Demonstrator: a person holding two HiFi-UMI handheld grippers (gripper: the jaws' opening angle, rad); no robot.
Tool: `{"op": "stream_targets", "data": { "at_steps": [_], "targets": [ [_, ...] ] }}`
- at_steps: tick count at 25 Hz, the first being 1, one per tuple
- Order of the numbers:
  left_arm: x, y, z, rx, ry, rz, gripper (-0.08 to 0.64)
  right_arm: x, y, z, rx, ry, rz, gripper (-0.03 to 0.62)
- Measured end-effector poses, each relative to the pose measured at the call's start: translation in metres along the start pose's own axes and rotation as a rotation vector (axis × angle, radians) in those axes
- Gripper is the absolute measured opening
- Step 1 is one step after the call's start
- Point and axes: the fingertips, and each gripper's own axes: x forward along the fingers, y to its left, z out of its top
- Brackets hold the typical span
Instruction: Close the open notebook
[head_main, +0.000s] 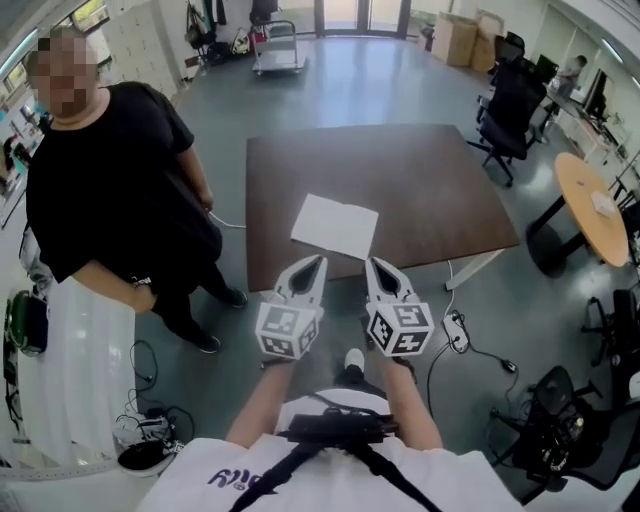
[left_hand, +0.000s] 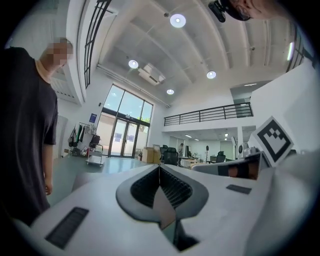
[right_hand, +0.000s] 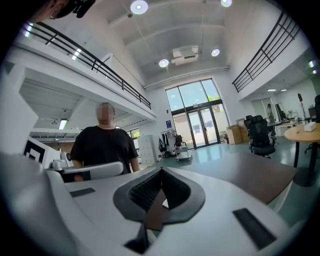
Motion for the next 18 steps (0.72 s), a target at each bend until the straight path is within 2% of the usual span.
{"op": "stream_targets", "data": {
  "at_steps": [4,8,12,18],
  "targets": [
    [0.071,-0.007,0.032,0.058,-0.051,-0.008,0.008,0.043,-0.056,0.050,-0.015,-0.067,0.023,0.005],
    [0.129,-0.010,0.041,0.068,-0.082,0.034,0.009,0.072,-0.098,0.070,-0.041,-0.072,0.073,0.005],
    [0.152,-0.003,0.029,0.060,-0.084,0.116,0.009,0.094,-0.116,0.060,-0.061,-0.036,0.137,0.005],
    [0.170,0.038,-0.004,0.022,-0.028,0.179,0.008,0.138,-0.120,0.032,-0.047,0.029,0.202,0.005]
  ]
}}
